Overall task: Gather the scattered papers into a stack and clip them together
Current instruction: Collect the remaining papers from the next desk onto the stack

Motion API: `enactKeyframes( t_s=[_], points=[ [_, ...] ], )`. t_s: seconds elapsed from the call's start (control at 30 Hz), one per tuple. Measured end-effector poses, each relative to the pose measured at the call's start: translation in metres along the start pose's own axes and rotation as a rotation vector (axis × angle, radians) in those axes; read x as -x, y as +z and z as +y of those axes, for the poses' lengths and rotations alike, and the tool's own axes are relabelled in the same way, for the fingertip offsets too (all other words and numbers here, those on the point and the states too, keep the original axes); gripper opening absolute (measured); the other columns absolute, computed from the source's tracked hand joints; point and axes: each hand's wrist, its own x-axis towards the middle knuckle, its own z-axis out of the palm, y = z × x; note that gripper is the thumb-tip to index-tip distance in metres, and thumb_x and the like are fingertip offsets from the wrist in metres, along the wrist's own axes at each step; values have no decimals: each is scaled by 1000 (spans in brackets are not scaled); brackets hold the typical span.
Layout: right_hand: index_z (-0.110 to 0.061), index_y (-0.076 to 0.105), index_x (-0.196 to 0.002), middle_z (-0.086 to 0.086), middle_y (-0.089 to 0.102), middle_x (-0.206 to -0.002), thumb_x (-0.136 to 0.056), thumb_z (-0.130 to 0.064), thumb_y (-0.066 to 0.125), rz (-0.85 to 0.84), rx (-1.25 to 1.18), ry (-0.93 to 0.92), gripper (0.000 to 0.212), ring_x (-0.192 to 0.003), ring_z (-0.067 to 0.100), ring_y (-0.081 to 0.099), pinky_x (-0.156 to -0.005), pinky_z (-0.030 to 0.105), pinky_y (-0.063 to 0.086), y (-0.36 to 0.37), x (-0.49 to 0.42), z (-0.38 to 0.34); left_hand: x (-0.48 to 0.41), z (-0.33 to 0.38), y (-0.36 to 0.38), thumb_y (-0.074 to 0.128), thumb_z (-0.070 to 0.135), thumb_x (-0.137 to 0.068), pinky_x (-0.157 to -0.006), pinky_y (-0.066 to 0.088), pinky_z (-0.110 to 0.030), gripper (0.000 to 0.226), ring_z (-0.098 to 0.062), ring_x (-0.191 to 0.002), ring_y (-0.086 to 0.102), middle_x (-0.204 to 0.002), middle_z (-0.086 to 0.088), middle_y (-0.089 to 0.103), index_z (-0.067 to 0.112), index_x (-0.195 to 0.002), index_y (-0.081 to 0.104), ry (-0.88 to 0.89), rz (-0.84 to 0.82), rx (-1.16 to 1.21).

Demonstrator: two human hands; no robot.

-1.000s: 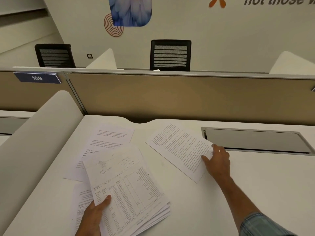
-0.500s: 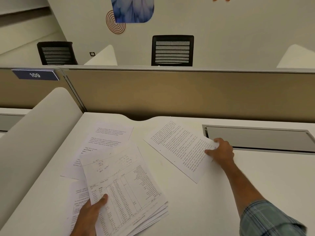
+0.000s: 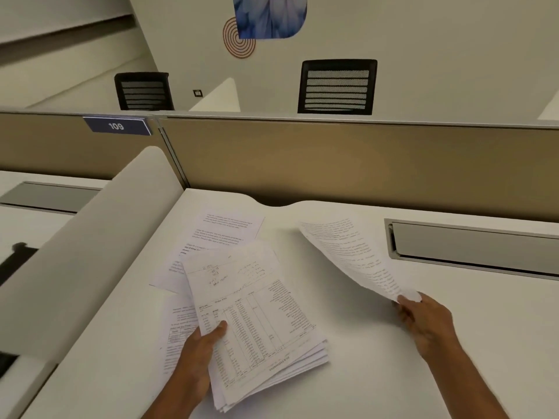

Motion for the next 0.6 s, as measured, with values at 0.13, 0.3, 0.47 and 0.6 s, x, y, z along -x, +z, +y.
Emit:
enactKeyframes(
  t_s=[0.13,0.3,0.47,0.6],
  points=[
    [1,64,-125,19,69,-112,-92,7,64,-30,14,-52,34,-101,37,67,-84,34,60,11,64,40,16,2,-5,64,11,-97,-95,56,-58,26,-37,-106,75,-118,-10,78,19,-122,70,-33,-66,30],
    [-9,68,-110,17,72,-92,-90,8,66,-49,148,-168,26,-77,25,68,-69,24,63,41,123,93,35,3,-19,66,17,-97,-98,56,-58,34,-35,-112,73,-122,-9,77,21,-131,65,-30,-118,-1],
    [-12,70,-108,9,74,-90,-91,2,66,-15,360,-248,22,-81,24,70,-83,39,57,60,161,136,53,1,-38,65,23,-98,-103,52,-58,34,-32,-112,73,-123,-7,76,24,-132,65,0,-121,-37],
    [-10,70,-115,6,71,-86,-94,-2,64,4,481,-295,23,-81,26,68,-70,26,56,65,185,157,66,1,-54,55,36,-102,-91,60,-48,30,-29,-103,77,-115,-4,79,25,-128,65,-14,-98,-50]
  ],
)
